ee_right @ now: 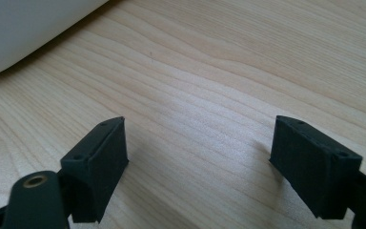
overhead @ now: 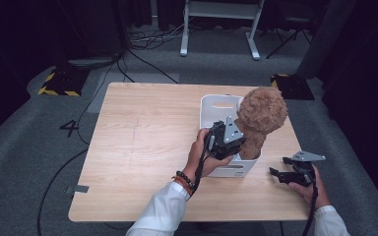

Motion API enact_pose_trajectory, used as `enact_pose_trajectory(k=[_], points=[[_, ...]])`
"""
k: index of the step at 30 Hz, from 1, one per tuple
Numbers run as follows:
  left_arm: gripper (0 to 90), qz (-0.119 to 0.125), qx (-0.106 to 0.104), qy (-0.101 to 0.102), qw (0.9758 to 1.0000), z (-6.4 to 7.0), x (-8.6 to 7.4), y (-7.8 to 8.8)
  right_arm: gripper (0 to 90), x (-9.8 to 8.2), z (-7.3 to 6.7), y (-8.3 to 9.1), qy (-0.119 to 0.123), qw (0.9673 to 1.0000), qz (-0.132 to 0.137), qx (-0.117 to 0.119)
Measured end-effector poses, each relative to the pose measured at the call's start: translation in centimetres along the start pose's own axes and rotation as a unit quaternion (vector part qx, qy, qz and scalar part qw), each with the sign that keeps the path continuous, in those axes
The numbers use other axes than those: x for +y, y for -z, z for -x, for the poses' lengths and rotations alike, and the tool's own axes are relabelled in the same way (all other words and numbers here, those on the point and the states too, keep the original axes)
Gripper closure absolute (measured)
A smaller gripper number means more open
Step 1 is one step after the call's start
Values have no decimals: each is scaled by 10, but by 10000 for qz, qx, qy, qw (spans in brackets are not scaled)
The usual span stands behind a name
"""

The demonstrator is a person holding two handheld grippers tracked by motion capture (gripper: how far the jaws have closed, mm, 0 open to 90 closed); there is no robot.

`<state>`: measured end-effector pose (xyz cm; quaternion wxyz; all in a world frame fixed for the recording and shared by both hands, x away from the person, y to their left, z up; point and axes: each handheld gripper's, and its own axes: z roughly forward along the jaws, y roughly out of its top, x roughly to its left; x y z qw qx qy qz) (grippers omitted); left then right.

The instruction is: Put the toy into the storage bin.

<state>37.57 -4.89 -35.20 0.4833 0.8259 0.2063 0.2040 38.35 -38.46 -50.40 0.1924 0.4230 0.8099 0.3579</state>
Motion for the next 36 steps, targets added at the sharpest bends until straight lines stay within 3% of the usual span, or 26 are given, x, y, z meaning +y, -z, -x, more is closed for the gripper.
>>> enact_pose_trajectory(k=[10,19,30,36], points=[[651,-277,-111,-125,9995,0,0,-4,196,0,0,0,2,10000,1,-1],[642,-604,-261,-206,9976,-3,-3,-6,196,0,0,0,0,10000,0,0],[631,-969,-309,-241,9945,-7,-8,-11,196,0,0,0,-4,10000,-2,-1],[629,-1262,-315,-307,9910,-9,-11,-13,197,0,0,0,-4,10000,-2,0]])
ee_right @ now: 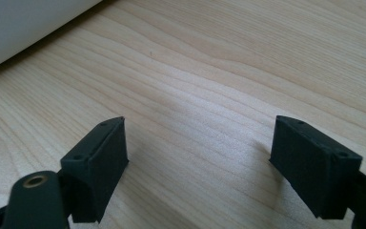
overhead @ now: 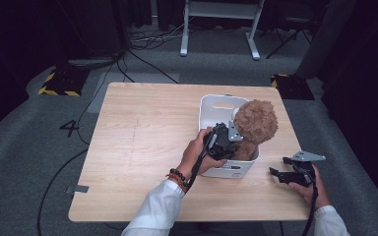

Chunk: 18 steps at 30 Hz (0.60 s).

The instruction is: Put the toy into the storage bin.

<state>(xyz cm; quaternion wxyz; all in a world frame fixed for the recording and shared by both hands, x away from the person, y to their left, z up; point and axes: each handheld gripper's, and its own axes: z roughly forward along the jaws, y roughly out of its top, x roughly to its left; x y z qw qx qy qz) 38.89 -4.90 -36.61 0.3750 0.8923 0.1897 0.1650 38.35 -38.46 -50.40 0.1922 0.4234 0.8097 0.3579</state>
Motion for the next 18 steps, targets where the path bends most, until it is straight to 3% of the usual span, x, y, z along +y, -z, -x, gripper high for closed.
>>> enact_pose_trajectory(k=[10,18], points=[[605,-183,-84,-9,9998,-1,-5,1,196,0,0,0,3,10000,0,-1],[613,-58,-250,-29,9997,-1,-8,8,196,0,0,0,-6,10000,-5,3]])
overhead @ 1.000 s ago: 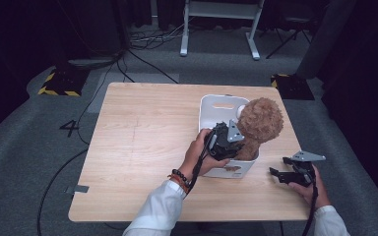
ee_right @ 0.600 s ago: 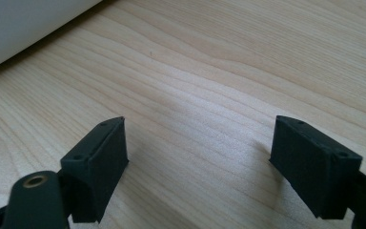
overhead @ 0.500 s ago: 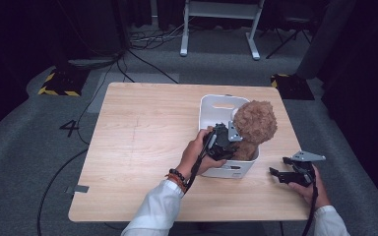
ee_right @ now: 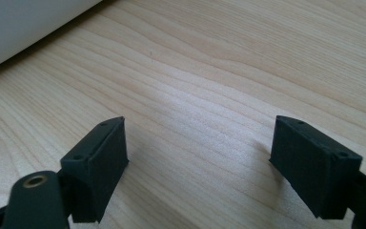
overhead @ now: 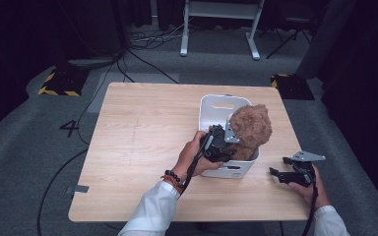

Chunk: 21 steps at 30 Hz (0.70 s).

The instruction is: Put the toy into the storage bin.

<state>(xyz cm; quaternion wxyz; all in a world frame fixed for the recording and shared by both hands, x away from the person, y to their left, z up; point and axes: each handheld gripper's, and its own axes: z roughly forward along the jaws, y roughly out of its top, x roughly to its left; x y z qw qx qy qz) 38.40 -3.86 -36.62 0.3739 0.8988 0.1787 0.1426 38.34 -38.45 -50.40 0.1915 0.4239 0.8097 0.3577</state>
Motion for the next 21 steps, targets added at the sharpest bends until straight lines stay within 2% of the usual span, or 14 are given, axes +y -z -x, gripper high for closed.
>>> enact_pose_trajectory(k=[3,6,11,21], points=[[630,93,-21,-11,10000,1,-1,3,196,0,0,0,-1,10000,0,-1],[642,167,-34,64,9998,0,-3,6,196,0,0,0,1,10000,1,0],[640,164,-55,62,9998,0,-5,5,196,0,0,0,-1,10000,1,-1],[586,310,29,162,9994,-4,-11,15,196,0,0,0,-1,10000,0,0]])
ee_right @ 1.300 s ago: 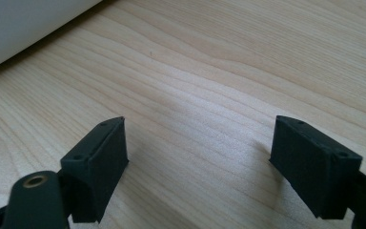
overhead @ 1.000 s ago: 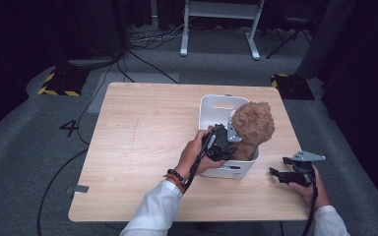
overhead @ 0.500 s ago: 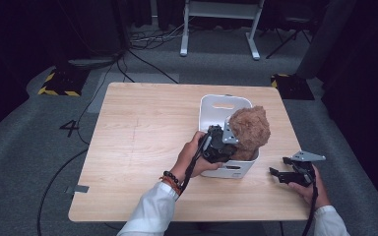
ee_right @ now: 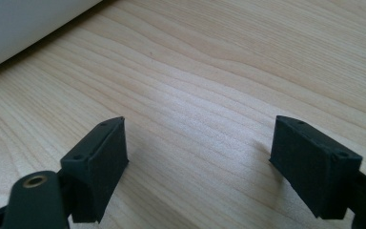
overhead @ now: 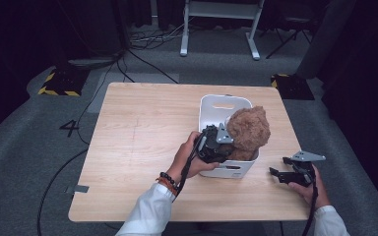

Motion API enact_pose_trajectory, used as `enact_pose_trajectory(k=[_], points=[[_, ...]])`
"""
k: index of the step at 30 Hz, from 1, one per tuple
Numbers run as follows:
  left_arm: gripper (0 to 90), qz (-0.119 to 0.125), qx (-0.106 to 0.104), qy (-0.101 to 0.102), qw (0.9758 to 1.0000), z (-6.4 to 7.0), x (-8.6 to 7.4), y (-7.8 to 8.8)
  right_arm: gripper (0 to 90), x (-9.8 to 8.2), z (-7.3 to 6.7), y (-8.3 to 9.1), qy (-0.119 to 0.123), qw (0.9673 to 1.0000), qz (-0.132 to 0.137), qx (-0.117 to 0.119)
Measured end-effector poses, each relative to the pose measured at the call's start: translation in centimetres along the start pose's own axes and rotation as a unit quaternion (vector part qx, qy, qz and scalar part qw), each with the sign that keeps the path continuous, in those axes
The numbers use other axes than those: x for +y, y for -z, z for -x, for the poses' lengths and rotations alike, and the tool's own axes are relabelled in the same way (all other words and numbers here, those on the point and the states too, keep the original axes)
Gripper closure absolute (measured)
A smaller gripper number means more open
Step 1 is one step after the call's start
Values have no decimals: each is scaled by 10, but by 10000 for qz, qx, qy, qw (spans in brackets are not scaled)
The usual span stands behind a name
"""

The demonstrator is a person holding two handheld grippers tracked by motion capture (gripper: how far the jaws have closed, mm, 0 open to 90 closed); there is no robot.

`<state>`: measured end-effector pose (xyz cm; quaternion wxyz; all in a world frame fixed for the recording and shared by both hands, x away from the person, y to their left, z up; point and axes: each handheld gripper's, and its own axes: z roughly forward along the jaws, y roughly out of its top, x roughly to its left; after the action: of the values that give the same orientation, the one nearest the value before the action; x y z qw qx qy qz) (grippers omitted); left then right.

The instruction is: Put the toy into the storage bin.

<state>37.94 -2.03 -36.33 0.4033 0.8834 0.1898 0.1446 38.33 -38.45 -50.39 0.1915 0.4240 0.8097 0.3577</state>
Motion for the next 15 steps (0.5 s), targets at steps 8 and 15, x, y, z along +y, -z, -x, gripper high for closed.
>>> enact_pose_trajectory(k=[8,15], points=[[553,153,105,97,9998,-5,-6,14,197,0,0,0,2,10000,1,0],[470,236,226,263,9991,-9,-14,24,196,0,0,0,1,10000,0,-1]])
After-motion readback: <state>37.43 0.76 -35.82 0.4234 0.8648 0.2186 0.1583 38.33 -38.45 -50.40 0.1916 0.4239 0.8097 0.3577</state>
